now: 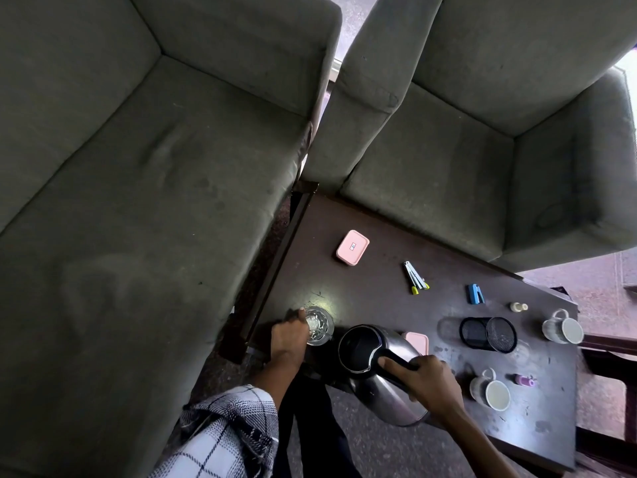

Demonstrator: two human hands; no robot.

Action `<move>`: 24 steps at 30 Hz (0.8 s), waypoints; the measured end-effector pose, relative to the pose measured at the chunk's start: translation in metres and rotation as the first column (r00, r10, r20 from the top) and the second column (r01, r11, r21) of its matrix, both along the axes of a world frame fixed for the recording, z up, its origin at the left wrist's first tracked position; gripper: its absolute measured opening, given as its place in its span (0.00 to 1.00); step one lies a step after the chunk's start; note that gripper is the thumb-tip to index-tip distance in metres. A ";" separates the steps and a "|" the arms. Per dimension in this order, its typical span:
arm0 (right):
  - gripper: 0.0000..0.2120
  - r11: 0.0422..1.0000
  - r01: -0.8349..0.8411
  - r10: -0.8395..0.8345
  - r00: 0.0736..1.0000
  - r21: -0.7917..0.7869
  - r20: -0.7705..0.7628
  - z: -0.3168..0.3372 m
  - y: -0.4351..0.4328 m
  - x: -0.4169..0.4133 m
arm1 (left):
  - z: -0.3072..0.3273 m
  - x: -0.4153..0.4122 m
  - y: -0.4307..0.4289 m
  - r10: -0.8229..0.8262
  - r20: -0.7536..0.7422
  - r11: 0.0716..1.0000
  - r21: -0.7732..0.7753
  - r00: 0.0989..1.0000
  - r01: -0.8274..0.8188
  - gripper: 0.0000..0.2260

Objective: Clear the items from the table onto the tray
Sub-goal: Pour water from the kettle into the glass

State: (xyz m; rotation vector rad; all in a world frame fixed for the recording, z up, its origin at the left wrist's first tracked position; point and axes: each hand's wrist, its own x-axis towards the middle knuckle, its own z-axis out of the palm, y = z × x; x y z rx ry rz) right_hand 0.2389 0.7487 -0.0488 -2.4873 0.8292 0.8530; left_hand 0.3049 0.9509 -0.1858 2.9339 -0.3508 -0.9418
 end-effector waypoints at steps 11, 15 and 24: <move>0.31 1.000 0.006 -0.006 1.000 0.017 0.006 0.002 0.003 0.000 | 0.000 0.000 0.000 -0.001 0.004 1.000 -0.004 1.000 0.001 0.21; 0.31 1.000 0.000 0.000 1.000 0.015 0.006 0.001 0.003 0.000 | -0.002 0.000 0.000 0.000 0.008 1.000 -0.007 1.000 0.000 0.21; 0.31 1.000 -0.002 0.002 1.000 0.012 0.011 0.001 0.002 0.002 | -0.001 0.000 0.000 0.003 0.007 1.000 -0.010 1.000 -0.003 0.21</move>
